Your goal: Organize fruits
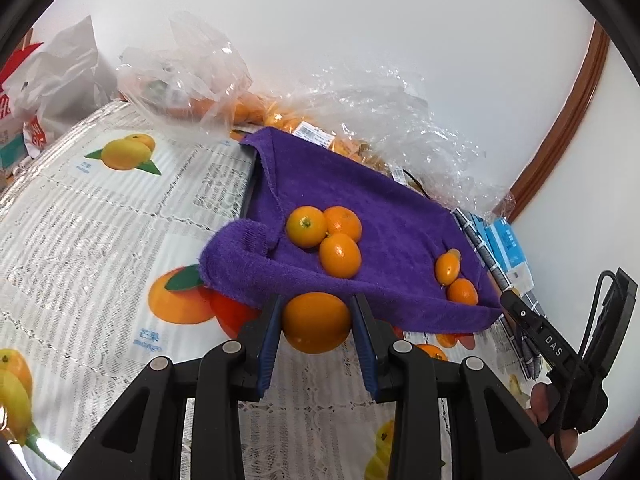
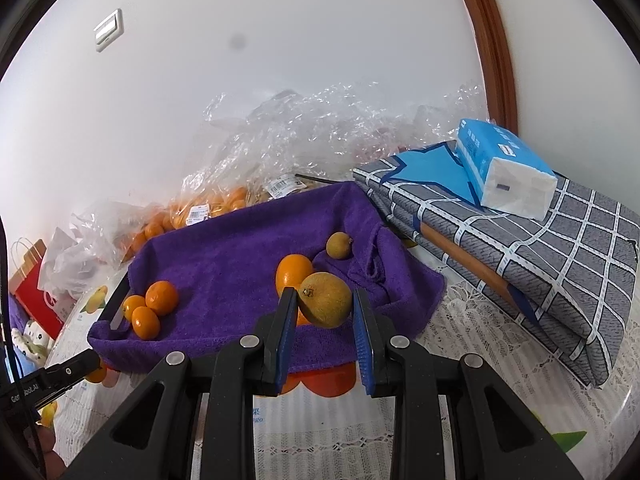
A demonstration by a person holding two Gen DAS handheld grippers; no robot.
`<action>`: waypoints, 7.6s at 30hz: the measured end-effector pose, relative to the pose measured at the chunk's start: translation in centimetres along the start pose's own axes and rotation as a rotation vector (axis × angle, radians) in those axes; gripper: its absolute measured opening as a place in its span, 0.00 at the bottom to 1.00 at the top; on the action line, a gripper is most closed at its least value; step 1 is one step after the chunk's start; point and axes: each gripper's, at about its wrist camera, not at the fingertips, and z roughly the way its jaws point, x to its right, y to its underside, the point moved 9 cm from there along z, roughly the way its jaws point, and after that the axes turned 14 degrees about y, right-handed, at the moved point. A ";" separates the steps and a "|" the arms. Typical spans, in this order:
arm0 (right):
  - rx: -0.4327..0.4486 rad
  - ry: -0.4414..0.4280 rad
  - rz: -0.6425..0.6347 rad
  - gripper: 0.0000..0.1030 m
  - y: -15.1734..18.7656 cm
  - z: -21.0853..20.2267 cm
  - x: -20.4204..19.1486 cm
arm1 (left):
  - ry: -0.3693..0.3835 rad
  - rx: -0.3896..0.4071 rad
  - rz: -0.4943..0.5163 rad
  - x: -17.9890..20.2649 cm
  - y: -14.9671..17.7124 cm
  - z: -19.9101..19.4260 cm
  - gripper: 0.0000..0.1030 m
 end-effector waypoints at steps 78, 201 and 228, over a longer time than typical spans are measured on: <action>-0.054 0.032 -0.161 0.48 -2.6 5.9 -1.3 | -0.075 -0.040 0.120 0.0 -4.1 5.8 0.32; -0.146 -0.059 -0.150 0.42 -0.8 5.8 0.1 | 0.017 -0.105 0.173 6.5 -2.9 11.7 0.24; -0.036 0.075 -0.197 0.64 -3.6 -1.3 0.1 | -0.123 -0.102 0.240 7.7 -3.3 5.0 0.57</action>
